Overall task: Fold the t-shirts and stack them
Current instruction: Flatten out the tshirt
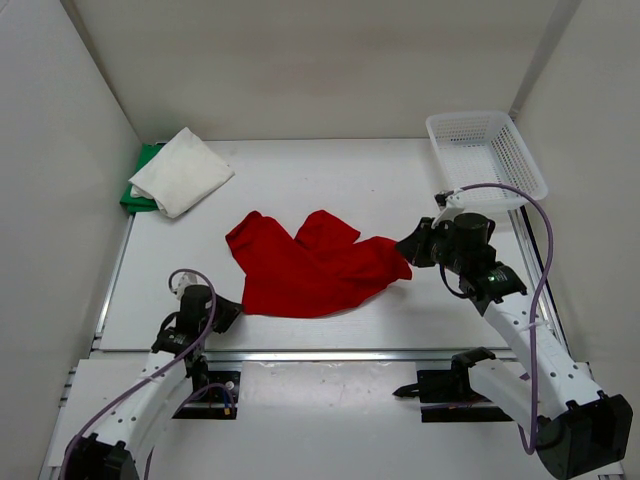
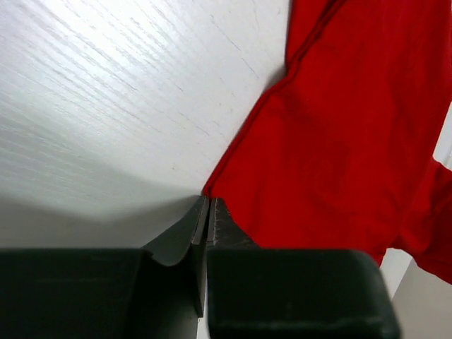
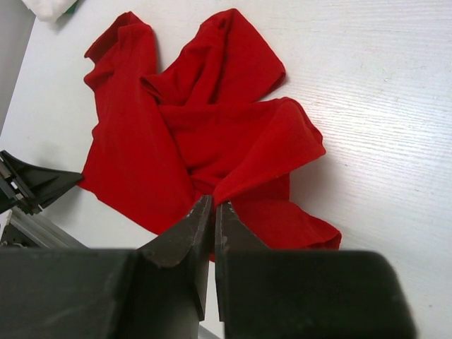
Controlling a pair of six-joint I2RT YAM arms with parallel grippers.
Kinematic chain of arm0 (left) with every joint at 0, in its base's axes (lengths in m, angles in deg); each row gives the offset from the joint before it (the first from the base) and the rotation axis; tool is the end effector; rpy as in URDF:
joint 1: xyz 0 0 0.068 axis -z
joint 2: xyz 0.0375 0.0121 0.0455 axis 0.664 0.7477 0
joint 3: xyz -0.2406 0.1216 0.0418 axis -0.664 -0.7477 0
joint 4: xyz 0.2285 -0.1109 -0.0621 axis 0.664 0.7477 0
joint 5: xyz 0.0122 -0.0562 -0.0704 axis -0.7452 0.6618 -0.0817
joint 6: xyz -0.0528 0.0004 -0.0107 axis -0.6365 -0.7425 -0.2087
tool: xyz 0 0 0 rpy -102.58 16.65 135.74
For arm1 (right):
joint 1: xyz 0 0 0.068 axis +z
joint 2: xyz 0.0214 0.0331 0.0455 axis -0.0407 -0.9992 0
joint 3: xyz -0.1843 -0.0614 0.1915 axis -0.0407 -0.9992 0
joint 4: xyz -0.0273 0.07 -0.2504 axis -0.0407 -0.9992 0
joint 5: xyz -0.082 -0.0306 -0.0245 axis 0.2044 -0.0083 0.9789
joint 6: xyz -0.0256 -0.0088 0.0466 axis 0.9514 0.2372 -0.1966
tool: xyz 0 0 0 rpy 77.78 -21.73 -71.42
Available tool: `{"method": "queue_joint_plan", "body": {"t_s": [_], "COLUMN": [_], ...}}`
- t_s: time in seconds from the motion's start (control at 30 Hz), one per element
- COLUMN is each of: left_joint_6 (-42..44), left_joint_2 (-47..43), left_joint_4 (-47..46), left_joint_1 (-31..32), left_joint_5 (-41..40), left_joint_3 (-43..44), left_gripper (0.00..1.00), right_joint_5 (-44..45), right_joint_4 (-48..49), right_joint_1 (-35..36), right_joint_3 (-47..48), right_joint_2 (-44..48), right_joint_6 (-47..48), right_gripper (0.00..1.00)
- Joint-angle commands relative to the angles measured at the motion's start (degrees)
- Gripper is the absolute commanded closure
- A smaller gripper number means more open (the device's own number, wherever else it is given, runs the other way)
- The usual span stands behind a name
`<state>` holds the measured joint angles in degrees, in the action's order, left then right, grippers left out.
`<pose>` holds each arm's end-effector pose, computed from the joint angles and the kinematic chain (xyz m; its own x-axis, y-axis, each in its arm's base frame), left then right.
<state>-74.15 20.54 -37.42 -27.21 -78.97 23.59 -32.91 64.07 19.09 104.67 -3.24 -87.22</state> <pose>0.1122 -0.0282 0.1179 -0.5297 -0.7746 -0.3454 -0.4914 0.6123 -0.6194 0.1864 0.0669 0.2872 -0.5942 0.2068 -0.7773 -0.3211 0.8251 0.4649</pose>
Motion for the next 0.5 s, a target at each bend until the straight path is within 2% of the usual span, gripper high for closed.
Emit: {"method": "queue_joint_plan", "body": {"t_s": [0.0,0.07,0.23,0.3,0.37,0.4,0.47], "left_joint_6": [0.7,0.7,3.4,9.5,15.9,17.7,22.4], "left_joint_2": [2.7,3.8,4.7,7.3,13.6,16.8,21.4], "left_joint_4": [-2.7,-2.6,-3.4,-2.7,0.8,1.6,5.3], "left_joint_1": [2.0,3.5,3.4,2.7,2.4,2.8,4.2], "left_joint_5": [-0.7,-1.4,-0.6,0.9,0.8,0.7,0.8], "left_joint_3": [1.8,2.8,9.0,16.4,31.4,35.7,52.8], "left_gripper": [0.91,1.0,1.0,1.0,1.0,1.0,1.0], "right_joint_5": [0.3,0.6,2.0,4.2,8.2,9.5,15.4], "right_joint_4": [2.4,2.1,0.5,-1.8,-6.0,-7.6,-14.4], "right_joint_1": [-0.7,-1.1,-1.6,-1.9,-2.0,-2.1,-2.6], "right_joint_3": [-0.3,0.0,1.4,4.9,9.1,13.3,21.4], "right_joint_2": [1.2,1.3,1.8,1.9,3.2,3.2,2.8], "right_joint_6": [-0.5,-0.2,-0.7,0.6,1.7,3.3,5.9], "right_gripper": [1.0,1.0,1.0,1.0,1.0,1.0,1.0]}}
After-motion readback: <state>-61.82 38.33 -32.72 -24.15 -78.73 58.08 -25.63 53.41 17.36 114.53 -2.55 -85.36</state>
